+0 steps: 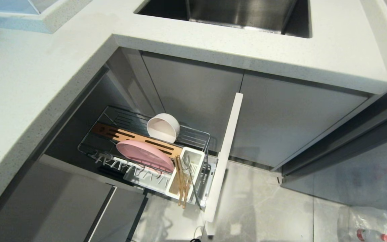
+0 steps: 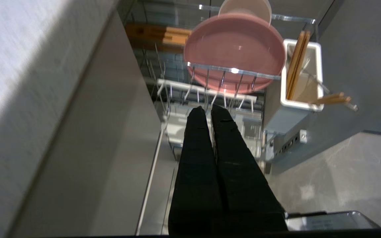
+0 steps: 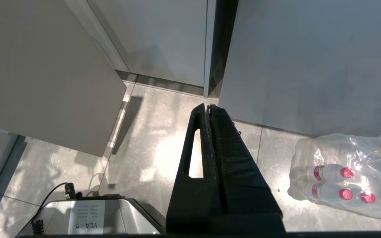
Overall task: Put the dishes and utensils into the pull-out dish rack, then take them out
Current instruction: Take the plate out of the cupboard
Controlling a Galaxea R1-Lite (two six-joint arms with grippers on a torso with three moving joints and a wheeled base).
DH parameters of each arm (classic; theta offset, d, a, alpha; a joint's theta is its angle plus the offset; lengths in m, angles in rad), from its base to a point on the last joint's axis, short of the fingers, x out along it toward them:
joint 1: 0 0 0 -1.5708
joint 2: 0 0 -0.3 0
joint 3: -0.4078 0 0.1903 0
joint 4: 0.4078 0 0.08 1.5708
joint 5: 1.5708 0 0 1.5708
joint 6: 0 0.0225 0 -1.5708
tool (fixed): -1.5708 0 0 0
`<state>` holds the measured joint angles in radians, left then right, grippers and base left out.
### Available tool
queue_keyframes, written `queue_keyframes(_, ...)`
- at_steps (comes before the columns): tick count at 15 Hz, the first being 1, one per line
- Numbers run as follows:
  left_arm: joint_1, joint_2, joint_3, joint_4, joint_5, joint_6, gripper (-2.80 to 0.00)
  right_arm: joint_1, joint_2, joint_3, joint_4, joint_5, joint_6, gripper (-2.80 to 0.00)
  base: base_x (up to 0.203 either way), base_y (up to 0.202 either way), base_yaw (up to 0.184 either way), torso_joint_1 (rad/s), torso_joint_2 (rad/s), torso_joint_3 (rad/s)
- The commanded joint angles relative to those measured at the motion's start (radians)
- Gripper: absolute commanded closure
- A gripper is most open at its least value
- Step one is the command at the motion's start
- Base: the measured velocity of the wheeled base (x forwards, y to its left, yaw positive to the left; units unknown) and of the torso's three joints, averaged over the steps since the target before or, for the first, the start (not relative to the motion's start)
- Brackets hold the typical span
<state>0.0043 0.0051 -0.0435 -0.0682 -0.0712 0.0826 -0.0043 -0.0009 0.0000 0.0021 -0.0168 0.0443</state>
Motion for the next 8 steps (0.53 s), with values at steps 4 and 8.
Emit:
queue_keyframes(4,0.0,-0.008,0.042,0.017,0.021,0.0,0.0,0.001,0.001,0.002,0.0,0.0,0.0,0.0,0.0,0.0,0.0,0.0,0.0,0.0)
queue_keyframes(8,0.0,-0.008,0.043,0.067,0.051,0.041,0.0,0.0,0.001,0.002,0.0,0.0,0.0,0.0,0.0,0.0,0.0,0.0,0.0,0.0)
